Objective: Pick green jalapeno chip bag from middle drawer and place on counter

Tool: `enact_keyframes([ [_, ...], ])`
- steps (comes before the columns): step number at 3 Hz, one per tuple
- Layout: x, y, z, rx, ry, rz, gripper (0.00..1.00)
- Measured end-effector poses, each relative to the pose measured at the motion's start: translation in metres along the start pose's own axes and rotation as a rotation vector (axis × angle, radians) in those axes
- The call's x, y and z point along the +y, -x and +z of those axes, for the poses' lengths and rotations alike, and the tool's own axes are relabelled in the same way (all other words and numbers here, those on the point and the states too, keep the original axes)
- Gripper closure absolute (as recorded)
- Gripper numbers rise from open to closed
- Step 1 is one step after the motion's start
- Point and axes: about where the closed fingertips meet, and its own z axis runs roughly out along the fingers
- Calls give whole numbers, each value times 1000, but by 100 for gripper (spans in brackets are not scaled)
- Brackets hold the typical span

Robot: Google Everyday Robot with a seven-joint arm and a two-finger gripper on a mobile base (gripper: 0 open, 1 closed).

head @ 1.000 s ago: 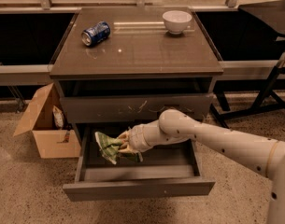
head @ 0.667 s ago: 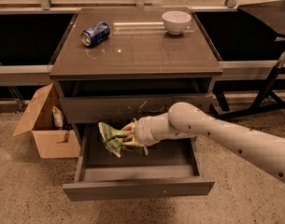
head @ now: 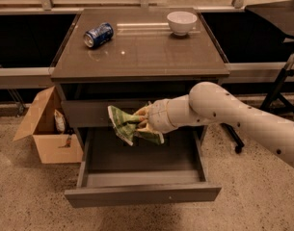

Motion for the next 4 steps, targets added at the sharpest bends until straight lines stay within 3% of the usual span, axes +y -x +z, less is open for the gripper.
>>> enact_keyframes([
  [1, 0, 0, 0, 0, 0, 0, 100],
  [2, -23, 28, -30, 38, -20, -68, 100],
  [4, -120, 108, -125, 169, -104, -235, 100],
])
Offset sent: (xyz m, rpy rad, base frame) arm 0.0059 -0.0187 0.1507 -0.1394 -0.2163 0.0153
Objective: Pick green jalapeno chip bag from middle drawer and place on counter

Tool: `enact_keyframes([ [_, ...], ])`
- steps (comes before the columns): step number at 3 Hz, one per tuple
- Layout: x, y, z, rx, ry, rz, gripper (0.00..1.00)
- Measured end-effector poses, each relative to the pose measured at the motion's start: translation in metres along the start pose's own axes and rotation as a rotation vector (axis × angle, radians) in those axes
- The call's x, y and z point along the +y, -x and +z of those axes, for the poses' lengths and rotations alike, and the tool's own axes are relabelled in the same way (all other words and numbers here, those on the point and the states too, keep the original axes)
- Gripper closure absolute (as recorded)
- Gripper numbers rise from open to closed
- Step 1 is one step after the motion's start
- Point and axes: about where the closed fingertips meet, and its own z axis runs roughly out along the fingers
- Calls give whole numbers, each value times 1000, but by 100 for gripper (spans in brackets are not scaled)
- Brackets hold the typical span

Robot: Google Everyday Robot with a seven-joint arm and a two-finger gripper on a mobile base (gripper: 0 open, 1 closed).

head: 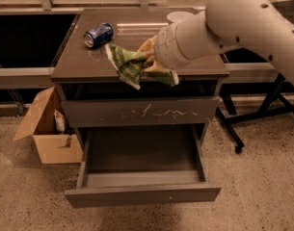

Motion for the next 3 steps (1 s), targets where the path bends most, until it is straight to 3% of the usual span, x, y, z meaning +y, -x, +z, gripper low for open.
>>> enact_keyframes([
  [1, -47, 5, -12, 30, -25, -35, 100],
  [2, -91, -10, -11, 1, -94, -40, 73],
  [3, -113, -26, -7, -10, -133, -29, 50],
])
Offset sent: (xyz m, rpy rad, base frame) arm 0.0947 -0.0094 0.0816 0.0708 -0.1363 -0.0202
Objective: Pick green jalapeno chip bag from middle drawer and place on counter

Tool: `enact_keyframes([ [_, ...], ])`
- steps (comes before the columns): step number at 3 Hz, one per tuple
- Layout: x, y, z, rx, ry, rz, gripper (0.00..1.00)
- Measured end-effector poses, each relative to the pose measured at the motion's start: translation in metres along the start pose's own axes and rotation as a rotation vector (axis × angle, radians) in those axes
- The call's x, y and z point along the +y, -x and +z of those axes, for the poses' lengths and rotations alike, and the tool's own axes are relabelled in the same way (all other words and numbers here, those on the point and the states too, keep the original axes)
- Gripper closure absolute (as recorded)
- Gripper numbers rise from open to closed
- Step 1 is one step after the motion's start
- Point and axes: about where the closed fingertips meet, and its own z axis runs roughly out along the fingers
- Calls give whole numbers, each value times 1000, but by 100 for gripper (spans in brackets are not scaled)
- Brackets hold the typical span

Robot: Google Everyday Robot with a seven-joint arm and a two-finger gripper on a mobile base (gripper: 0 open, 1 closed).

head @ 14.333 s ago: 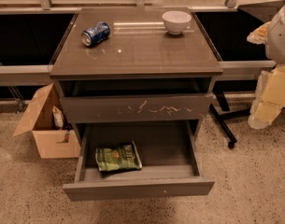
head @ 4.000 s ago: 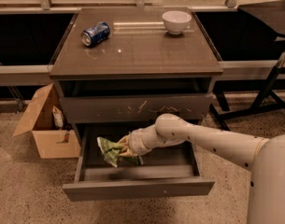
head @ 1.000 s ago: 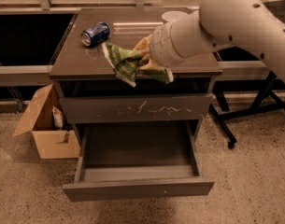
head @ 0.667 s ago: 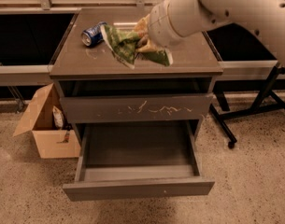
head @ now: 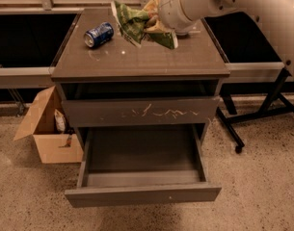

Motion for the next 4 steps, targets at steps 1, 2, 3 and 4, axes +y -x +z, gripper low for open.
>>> enact_keyframes([
  [1, -16, -20, 11, 1, -21, 28, 27],
  [2, -27, -42, 18, 9, -34, 62, 4],
  [3, -32, -61, 18, 21, -48, 90, 0],
  [4, -34, -72, 11, 27, -63, 101, 0],
])
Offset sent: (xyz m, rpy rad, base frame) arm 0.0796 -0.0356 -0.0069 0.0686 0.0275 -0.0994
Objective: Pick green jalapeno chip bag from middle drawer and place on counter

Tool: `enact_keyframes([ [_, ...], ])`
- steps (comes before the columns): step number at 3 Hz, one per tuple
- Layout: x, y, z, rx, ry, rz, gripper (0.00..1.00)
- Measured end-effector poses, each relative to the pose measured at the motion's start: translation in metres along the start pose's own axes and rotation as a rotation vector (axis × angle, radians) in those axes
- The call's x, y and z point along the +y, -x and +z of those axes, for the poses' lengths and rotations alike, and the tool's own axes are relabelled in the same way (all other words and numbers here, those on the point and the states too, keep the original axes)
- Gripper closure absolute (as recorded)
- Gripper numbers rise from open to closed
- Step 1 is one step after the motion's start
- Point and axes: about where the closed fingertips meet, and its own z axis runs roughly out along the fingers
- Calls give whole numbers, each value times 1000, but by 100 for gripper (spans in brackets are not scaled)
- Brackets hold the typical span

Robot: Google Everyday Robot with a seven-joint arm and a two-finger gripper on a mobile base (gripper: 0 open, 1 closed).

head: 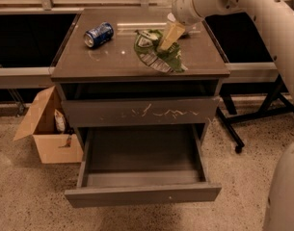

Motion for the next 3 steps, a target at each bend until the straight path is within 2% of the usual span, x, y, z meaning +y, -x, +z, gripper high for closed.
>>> enact_keyframes([
  [2, -3, -24, -24, 7, -36, 24, 0],
  [3, -19, -35, -34, 17, -63, 25, 0],
])
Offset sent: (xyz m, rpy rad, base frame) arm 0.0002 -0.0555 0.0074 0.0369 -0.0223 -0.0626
